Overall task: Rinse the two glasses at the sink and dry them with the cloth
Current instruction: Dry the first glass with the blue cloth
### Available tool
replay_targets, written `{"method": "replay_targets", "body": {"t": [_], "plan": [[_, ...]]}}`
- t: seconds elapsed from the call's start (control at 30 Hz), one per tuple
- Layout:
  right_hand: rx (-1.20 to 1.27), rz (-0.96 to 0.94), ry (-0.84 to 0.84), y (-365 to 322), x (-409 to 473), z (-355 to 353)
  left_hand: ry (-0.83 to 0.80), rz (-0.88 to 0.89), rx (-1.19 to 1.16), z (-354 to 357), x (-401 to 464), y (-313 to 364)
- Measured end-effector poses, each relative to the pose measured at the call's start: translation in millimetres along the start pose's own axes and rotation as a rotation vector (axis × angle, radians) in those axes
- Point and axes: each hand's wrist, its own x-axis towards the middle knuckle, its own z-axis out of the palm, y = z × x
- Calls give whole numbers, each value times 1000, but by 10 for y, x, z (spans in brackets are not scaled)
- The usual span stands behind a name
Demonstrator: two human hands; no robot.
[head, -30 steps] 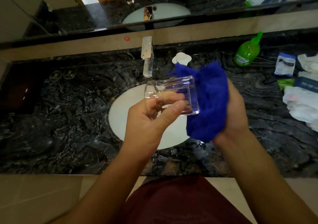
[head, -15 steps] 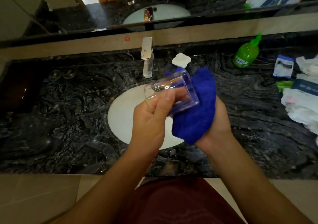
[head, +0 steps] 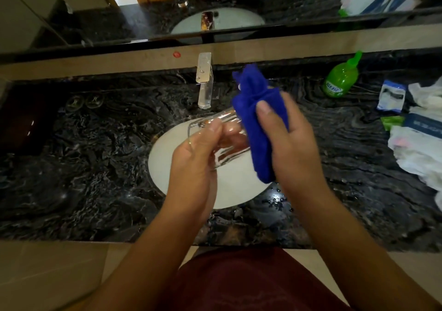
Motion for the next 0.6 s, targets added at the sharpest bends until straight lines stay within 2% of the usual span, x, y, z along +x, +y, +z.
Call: {"method": "replay_targets", "body": {"t": [0.13, 0.3, 0.47, 0.6], "plan": [[-310, -235, 76, 95, -108, 169, 22, -59, -88, 112, -38, 10], [-356, -425, 85, 189, -217, 141, 36, -99, -1, 132, -99, 24], [-170, -229, -5, 21, -116, 65, 18, -56, 145, 117, -68, 115], [99, 17, -31, -52, 52, -24, -29, -65, 100, 187, -83, 158]]}}
